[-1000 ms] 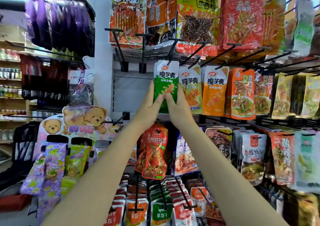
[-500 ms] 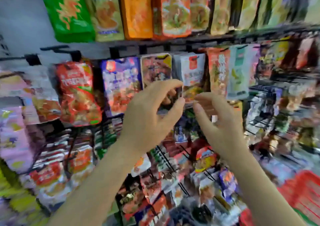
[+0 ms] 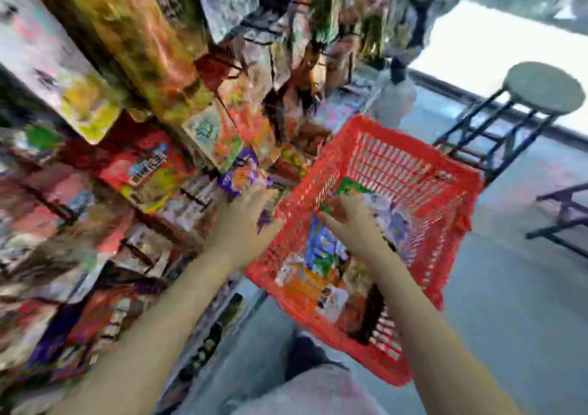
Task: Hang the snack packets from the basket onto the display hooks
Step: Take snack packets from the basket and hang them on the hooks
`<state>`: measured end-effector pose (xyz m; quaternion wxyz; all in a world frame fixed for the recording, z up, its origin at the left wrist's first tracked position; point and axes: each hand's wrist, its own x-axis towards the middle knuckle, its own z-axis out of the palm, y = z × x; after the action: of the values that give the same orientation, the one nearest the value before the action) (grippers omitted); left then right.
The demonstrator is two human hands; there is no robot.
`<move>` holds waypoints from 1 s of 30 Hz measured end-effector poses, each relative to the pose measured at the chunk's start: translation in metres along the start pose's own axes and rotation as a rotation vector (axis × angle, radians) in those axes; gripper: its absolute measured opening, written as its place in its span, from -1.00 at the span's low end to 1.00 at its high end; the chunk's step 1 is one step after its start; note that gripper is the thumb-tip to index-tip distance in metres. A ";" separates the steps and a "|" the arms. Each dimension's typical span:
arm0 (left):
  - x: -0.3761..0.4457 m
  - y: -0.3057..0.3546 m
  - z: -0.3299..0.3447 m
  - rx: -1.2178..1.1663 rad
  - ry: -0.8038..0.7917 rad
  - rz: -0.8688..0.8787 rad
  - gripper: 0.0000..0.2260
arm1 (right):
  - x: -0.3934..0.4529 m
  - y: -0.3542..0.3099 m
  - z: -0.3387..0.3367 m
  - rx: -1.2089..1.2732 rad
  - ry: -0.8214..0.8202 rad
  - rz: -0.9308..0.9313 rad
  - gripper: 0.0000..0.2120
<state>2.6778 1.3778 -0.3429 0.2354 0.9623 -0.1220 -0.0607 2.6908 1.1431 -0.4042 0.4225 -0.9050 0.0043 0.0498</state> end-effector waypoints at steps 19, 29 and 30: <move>0.074 0.018 0.065 0.085 -0.156 -0.012 -0.28 | 0.057 0.122 0.037 -0.294 -0.137 0.527 -0.35; 0.085 0.021 0.074 0.140 -0.118 -0.038 -0.32 | 0.130 0.158 0.014 -0.365 -0.180 0.405 -0.01; 0.085 0.019 0.075 0.146 -0.115 -0.031 -0.32 | 0.132 0.159 0.016 -0.420 -0.204 0.418 0.03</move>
<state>2.7426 1.3058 -0.4051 0.1563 0.9736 -0.1245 -0.1104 2.8129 1.0581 -0.5482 0.2051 -0.9424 0.1374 0.2257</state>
